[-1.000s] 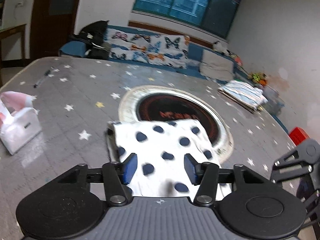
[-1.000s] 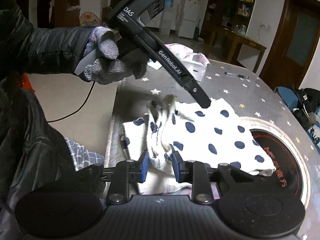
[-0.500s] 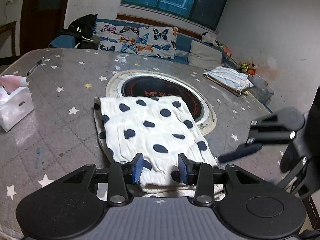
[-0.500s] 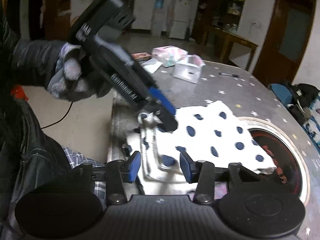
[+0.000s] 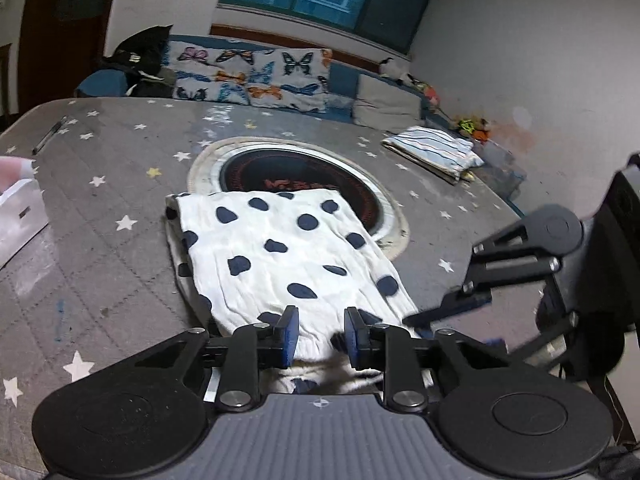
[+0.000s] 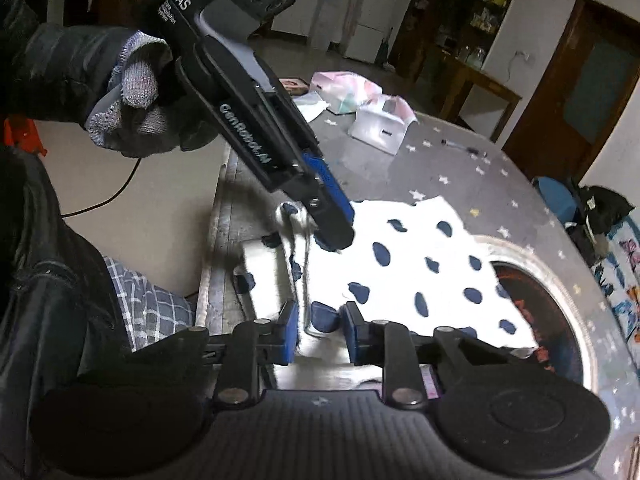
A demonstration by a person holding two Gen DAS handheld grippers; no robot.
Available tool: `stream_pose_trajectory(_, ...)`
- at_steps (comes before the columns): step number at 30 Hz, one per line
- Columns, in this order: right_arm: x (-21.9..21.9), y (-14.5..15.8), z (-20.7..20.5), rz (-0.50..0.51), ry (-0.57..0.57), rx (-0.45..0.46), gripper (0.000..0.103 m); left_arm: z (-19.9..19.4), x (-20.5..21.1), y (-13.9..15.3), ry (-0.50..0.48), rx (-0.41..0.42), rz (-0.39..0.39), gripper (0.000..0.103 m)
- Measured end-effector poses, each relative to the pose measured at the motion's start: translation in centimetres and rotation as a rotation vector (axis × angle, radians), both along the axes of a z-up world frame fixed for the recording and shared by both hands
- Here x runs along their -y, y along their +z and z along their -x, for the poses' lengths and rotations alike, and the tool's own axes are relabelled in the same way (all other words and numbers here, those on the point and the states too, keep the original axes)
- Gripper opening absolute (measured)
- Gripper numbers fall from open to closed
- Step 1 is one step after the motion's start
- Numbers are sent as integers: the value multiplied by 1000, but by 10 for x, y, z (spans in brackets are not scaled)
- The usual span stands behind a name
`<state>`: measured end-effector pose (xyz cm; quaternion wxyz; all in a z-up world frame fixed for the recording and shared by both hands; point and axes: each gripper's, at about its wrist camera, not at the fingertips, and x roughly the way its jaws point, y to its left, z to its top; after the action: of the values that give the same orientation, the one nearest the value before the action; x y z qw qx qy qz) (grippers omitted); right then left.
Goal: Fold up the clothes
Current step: 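Release the fold and press the folded pants flat with the right gripper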
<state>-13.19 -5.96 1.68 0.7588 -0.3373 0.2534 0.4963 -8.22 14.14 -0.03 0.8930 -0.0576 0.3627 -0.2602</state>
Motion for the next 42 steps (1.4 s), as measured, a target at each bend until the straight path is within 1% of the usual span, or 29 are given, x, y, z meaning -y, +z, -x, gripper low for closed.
stream_pose_trajectory(1,2,1,0,1,0,4,23,1,1,-1,-9,-2,-5,26)
stream_pose_trajectory(4,4,-8,-2,16,0,-31,24,3,5,-5,-31,-23,-21,26)
stream_pose_trajectory(6,5,-9,-3,7,9,-59,28,3,6,-7,-37,-35,-34,26)
stream_pose_trajectory(7,7,-8,-3,-1,14,-74,33,4,5,-5,-41,-33,-34,26)
stream_pose_trajectory(9,11,0,-5,-27,15,-94,34,6,3,2,-44,-15,-34,26)
stream_pose_trajectory(10,14,6,-9,-52,8,-113,35,7,1,8,-44,4,-30,29)
stream_pose_trajectory(11,18,13,-12,-77,0,-130,36,7,-1,13,-43,22,-26,29)
stream_pose_trajectory(13,26,23,-20,-121,-35,-150,39,7,-4,23,-38,57,-13,29)
stream_pose_trajectory(15,30,28,-31,-149,-94,-145,39,1,-4,25,-29,71,6,29)
stream_pose_trajectory(18,35,31,-54,-184,-204,-141,39,-11,1,14,-23,41,12,27)
stream_pose_trajectory(22,30,19,-87,-190,-325,-156,39,-14,12,0,-55,3,15,27)
stream_pose_trajectory(26,23,4,-118,-190,-396,-165,39,-12,17,-6,-84,-12,12,28)
stream_pose_trajectory(33,17,-23,-174,-207,-508,-212,38,-15,16,-16,-86,-48,26,29)
stream_pose_trajectory(38,24,-45,-201,-203,-587,-256,33,-15,15,-21,-85,-73,39,29)
stream_pose_trajectory(42,24,-43,-207,-224,-598,-261,32,-15,13,-22,-83,-80,49,31)
